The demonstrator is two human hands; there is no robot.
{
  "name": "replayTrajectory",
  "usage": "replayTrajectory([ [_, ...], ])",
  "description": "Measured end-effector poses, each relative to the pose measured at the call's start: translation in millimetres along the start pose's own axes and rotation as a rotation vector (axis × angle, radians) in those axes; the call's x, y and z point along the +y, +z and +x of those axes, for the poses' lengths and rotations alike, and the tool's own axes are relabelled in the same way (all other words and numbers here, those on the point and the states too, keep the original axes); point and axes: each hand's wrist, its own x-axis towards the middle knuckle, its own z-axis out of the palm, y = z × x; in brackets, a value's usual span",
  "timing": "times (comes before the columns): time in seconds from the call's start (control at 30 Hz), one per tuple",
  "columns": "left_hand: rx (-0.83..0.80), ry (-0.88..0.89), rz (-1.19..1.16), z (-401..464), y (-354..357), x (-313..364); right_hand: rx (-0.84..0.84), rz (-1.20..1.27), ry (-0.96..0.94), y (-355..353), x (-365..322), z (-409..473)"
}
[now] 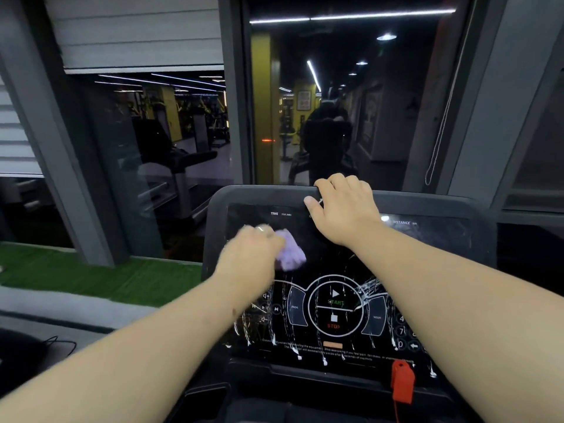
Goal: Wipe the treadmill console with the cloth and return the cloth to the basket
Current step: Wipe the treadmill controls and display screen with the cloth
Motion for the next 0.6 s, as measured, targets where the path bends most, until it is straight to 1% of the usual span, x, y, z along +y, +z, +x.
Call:
replayTrajectory([
  [0.07,0.109,-0.154,0.031,19,-7,-28,-0.005,0.002,-0.001,-1,0,0],
  [0.1,0.124,-0.192,0.043,19,-7,-33,-0.009,0.007,0.000,-2,0,0],
  [0.13,0.102,-0.175,0.040,13,-3,-29,-0.016,0.010,-0.001,-2,0,0],
  [0.23,-0.066,0.034,0.035,-20,6,3,-0.035,0.017,0.003,-4,0,1],
  [0.27,-0.097,0.060,0.048,-20,5,2,-0.037,0.016,0.003,-5,0,1],
  [0.33,-0.066,-0.010,0.074,-2,-3,-19,-0.041,0.010,0.000,-6,-1,1],
  [0.4,0.034,-0.138,0.098,10,-8,-43,-0.048,0.013,0.002,-8,-1,1],
  [0.43,0.054,-0.178,0.080,6,-7,-46,-0.050,0.014,0.003,-8,-1,1],
  [0.5,0.020,-0.121,0.062,-14,4,-36,-0.046,0.012,0.000,-8,-1,0],
  [0.57,-0.079,-0.004,0.032,-33,8,-21,-0.043,0.003,0.003,-8,-2,0],
  [0.6,-0.109,0.024,0.033,-32,7,-24,-0.044,-0.003,0.006,-7,-2,0],
])
